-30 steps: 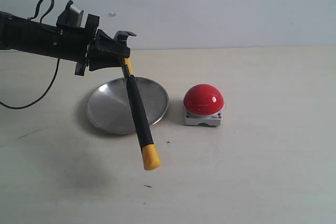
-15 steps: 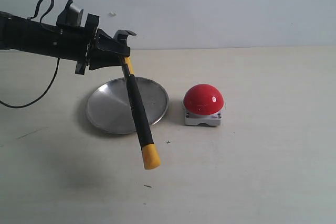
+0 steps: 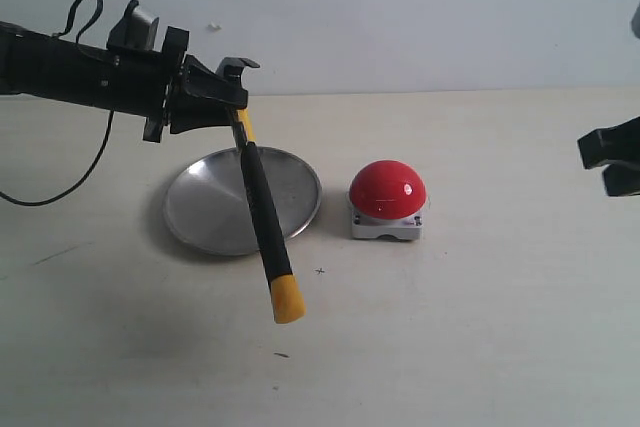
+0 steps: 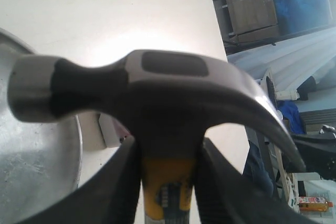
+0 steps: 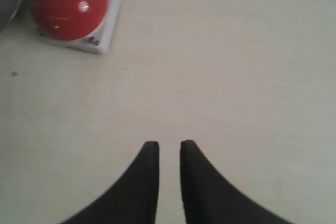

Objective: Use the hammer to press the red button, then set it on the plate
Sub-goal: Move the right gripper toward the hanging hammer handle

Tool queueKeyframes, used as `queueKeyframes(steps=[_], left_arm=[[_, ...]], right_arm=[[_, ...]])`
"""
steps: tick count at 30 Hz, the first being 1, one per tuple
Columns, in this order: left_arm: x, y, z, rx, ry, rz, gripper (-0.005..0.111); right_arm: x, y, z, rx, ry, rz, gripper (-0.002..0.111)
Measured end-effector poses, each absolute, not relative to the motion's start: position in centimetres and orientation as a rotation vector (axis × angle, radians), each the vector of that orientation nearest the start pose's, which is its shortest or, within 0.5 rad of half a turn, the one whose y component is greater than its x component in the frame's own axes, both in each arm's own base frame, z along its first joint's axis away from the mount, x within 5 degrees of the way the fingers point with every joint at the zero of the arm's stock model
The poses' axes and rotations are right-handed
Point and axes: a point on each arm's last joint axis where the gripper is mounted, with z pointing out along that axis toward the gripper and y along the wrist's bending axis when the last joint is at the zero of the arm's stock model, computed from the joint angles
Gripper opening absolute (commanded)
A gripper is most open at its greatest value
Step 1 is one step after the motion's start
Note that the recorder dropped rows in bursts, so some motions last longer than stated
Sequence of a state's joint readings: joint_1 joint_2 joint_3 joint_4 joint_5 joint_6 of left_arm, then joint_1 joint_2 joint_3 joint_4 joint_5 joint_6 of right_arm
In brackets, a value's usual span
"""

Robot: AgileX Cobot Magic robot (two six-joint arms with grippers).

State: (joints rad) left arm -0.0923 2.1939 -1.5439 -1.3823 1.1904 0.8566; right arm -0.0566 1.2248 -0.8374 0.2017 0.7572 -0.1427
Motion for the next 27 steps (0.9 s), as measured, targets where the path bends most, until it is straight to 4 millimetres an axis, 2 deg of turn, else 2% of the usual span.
queueKeyframes(steps=[1, 3, 8, 13, 16, 19, 23, 27], left_arm=[[43.1, -12.3, 18.3, 0.267, 2.345, -1.592, 0.0], [43.1, -12.3, 18.3, 0.267, 2.345, -1.592, 0.0], [43.1, -12.3, 18.3, 0.267, 2.345, -1.592, 0.0], [43.1, -12.3, 18.3, 0.267, 2.345, -1.592, 0.0], [43.1, -12.3, 18.3, 0.27, 2.344, -1.591, 0.0], [43.1, -12.3, 18.3, 0.27, 2.344, -1.591, 0.0], [43.1, -12.3, 18.3, 0.27, 2.344, -1.591, 0.0], [43.0, -12.3, 18.3, 0.274, 2.347, -1.588, 0.0]], right_arm=[[23.4, 0.2, 26.7, 0.009, 2.627, 0.201, 0.036], [23.8, 0.9, 26.3, -0.042, 2.637, 0.304, 0.043], [24.8, 2.0, 26.3, -0.045, 2.558, 0.487, 0.043], [25.2, 2.3, 26.6, -0.016, 2.509, 0.528, 0.047], [25.5, 2.9, 26.7, 0.001, 2.485, 0.639, 0.06], [26.2, 5.3, 25.5, -0.126, 2.486, 0.788, 0.06], [27.0, 7.7, 24.0, -0.23, 2.529, 0.829, 0.061], [28.1, 9.1, 24.1, -0.287, 2.514, 0.824, 0.062]])
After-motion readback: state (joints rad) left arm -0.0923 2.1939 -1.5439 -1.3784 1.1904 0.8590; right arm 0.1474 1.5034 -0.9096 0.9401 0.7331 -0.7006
